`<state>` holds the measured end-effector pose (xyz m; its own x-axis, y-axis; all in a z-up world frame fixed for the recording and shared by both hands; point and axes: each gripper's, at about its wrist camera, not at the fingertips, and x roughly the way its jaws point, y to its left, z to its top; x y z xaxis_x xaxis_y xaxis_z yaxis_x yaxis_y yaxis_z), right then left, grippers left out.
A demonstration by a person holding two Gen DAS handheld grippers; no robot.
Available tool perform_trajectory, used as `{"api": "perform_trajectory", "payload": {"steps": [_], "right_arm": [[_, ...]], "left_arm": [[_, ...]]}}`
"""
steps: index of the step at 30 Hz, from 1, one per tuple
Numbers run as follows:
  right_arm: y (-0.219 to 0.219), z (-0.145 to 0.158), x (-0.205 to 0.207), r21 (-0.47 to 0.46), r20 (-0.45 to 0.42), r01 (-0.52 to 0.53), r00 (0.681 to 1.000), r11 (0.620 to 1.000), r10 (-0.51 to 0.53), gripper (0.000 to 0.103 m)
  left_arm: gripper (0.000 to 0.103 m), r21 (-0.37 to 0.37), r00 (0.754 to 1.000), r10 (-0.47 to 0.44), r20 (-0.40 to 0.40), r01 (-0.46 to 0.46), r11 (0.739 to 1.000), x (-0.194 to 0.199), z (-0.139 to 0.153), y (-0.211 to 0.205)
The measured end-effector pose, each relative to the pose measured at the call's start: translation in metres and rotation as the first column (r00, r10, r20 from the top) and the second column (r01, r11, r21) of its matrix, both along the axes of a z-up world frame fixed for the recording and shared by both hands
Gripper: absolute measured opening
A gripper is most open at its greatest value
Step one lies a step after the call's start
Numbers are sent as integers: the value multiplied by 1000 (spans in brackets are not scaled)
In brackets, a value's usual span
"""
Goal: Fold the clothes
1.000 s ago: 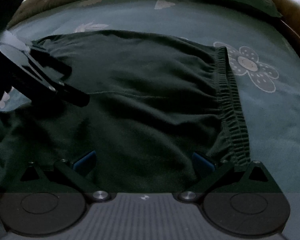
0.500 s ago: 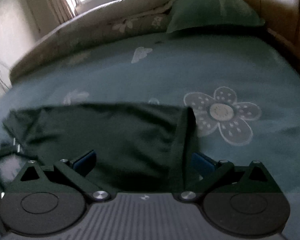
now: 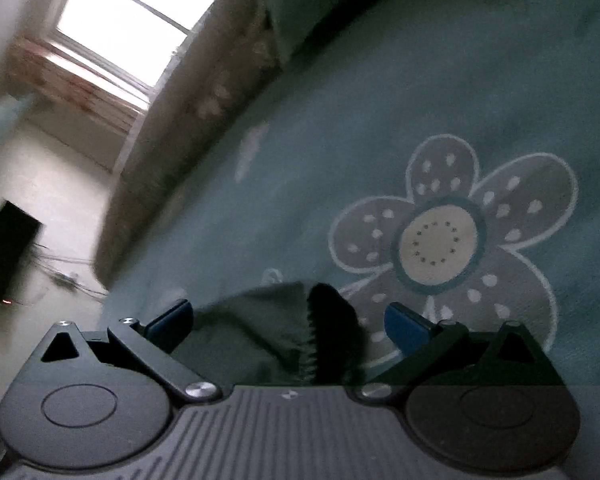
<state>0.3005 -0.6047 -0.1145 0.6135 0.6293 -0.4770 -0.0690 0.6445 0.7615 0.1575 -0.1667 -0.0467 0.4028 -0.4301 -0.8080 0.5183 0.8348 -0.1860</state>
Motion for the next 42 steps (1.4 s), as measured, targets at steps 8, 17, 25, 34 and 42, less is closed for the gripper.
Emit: {"api": "perform_trajectory", "payload": {"steps": [8,17,25,34,42], "right_arm": [[19,-5,31,36,25,-91,996,995,90,103],[18,-1,-1,29,12,-191,982,981,191,103],[30,-5,44,27,32,-188,982,982,187,103],[9,-8,24,44,-4,-256,966,966,257,89],[7,-16,41,-32,-27,-180,983,983,180,30]], "left_arm": [[94,-11,1000,-26,-8,26,1000,0,-2,-14],[94,-14,1000,-7,-21,7,1000,6,-5,-10],[94,-8,999,-23,-31,23,1000,8,-11,-16],[94,-19,998,23,-57,-24,1000,14,-17,1],[94,-36,998,-21,-51,19,999,12,-16,-6]]}}
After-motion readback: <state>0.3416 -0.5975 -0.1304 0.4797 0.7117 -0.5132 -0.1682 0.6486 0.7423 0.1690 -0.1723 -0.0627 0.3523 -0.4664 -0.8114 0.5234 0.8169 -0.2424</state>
